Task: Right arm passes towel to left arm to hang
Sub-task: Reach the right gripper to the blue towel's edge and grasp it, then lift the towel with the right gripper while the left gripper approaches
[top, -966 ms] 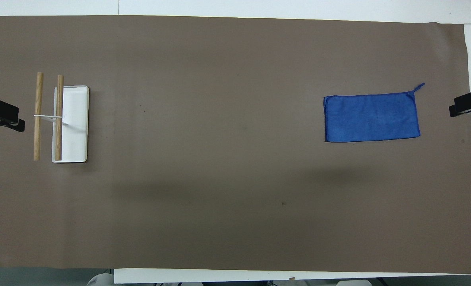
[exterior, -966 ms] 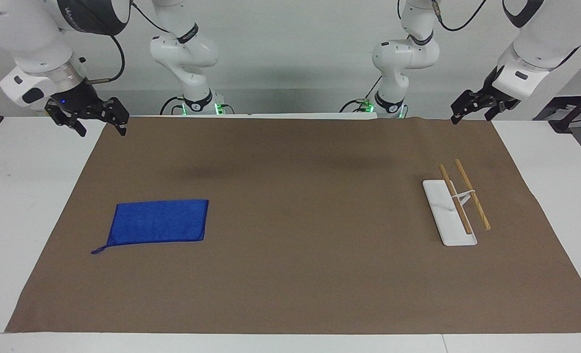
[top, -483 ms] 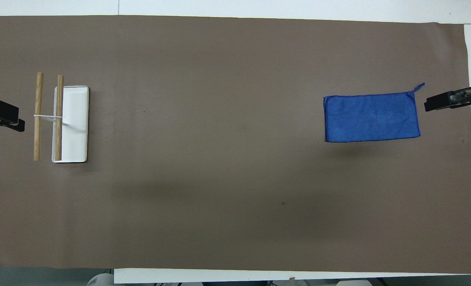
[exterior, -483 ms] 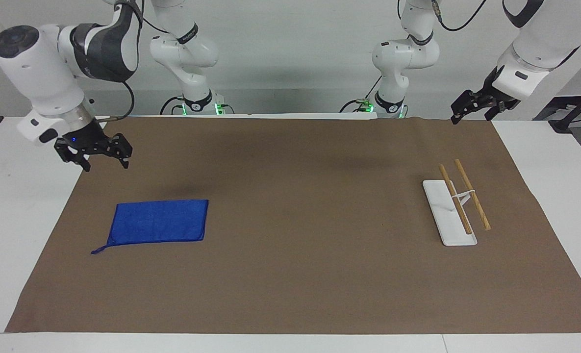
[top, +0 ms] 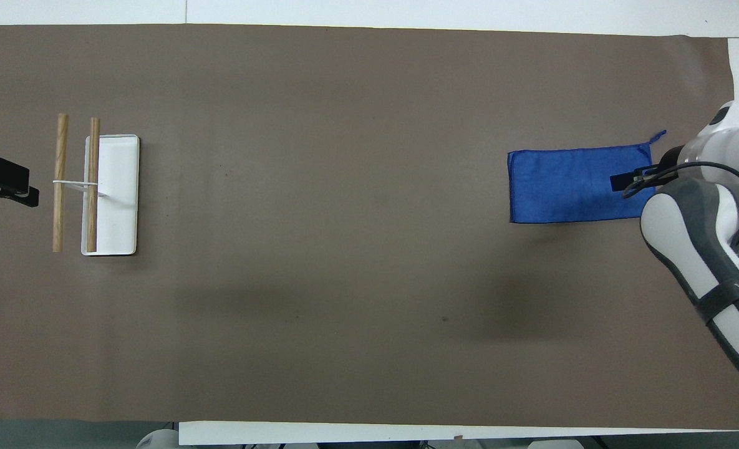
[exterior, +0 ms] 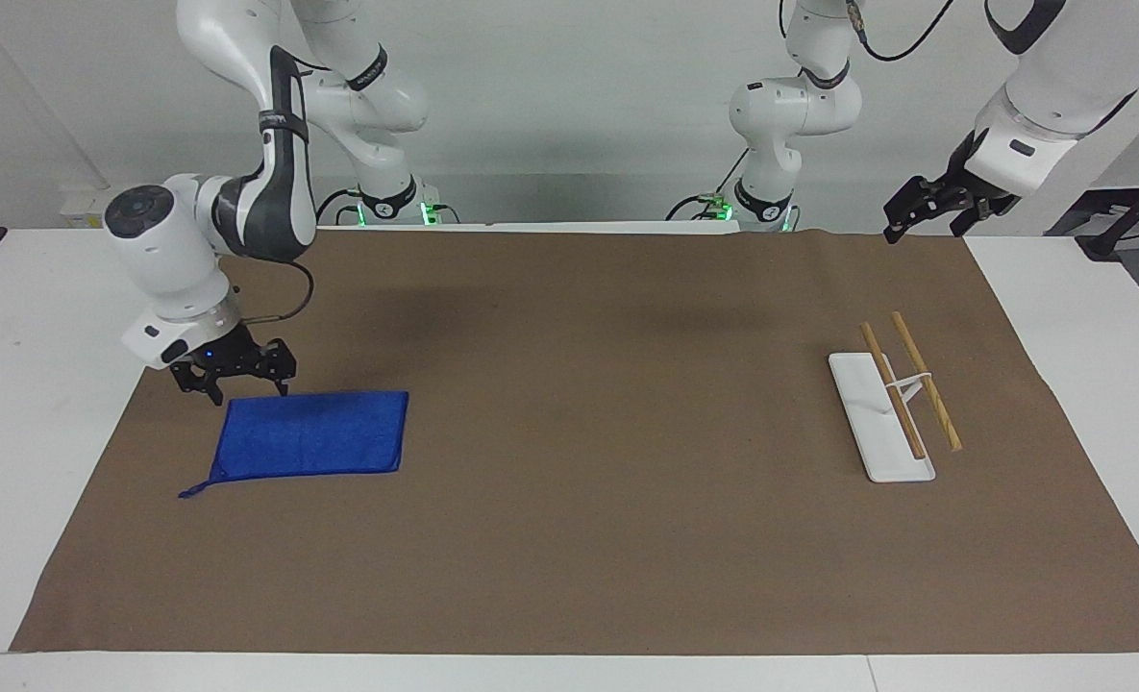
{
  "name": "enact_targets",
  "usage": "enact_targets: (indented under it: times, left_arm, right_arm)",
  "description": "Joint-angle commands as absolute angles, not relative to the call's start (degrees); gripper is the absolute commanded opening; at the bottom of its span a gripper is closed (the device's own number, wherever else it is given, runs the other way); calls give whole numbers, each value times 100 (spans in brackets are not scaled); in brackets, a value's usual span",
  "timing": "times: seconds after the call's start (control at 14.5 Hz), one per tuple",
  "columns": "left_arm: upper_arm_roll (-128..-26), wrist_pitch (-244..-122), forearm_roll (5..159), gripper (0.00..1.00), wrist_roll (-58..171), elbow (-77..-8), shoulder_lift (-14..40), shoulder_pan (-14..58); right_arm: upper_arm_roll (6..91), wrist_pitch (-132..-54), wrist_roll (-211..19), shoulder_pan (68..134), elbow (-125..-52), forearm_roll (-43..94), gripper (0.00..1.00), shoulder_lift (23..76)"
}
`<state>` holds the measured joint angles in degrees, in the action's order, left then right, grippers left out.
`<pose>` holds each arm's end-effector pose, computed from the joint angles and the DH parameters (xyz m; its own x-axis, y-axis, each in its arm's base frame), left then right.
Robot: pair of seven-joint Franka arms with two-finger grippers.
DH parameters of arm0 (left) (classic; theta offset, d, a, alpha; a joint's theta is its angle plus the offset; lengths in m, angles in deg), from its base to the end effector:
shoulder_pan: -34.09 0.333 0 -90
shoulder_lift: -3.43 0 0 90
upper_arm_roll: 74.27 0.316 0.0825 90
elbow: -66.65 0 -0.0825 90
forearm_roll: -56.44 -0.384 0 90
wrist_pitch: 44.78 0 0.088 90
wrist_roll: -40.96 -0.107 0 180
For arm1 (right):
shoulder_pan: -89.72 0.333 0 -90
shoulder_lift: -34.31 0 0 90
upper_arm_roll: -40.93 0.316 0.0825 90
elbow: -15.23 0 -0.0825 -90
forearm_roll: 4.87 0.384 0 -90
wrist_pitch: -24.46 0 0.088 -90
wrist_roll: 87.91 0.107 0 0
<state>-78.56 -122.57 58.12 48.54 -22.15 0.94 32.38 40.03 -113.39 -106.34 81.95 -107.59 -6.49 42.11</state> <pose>0.5145 -0.0587 0.6404 0.9884 0.0231 -0.1503 0.0243 -0.9997 0.0062 0.5640 -0.0861 0.3524 0.9751 0.1915 0.1117 0.1855 -0.9807 0.0621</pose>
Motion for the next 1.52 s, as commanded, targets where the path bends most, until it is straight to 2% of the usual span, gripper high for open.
enact_targets:
  times: [0.0,0.41,0.76,0.83,0.97,1.1,1.31,1.45]
  left_arm:
    - [-7849,-12309,5873,100,4835,-2326,-26,3286]
    - [-7849,-12300,5864,100,4861,-2379,-35,3453]
    - [-7858,-12405,5899,100,5992,-2397,-35,3409]
    - [-7858,-12510,5917,100,6334,-2423,-35,3383]
    - [-7884,-12642,6222,100,7081,-2554,-96,3382]
    - [-7893,-12704,6567,100,7654,-2756,-210,3374]
    - [-7919,-12992,6629,100,8199,-3423,-535,3303]
    - [-7920,-13423,6961,100,9118,-3644,-606,3286]
  right_arm:
    - [4067,-11844,-10926,8102,-11001,-662,97,4370]
    - [4067,-12363,-11102,8084,-11001,-662,95,4863]
    - [4067,-12364,-11155,8058,-11036,-662,81,4872]
    - [4067,-12355,-11155,8058,-11036,-662,69,4872]
    - [4084,-12320,-11181,8066,-11028,-662,29,4872]
    - [4102,-12302,-11181,8058,-11028,-662,0,4872]
    - [4110,-12241,-11173,8058,-10984,-662,0,4855]
    - [4163,-11926,-11129,8058,-10844,-654,0,4802]
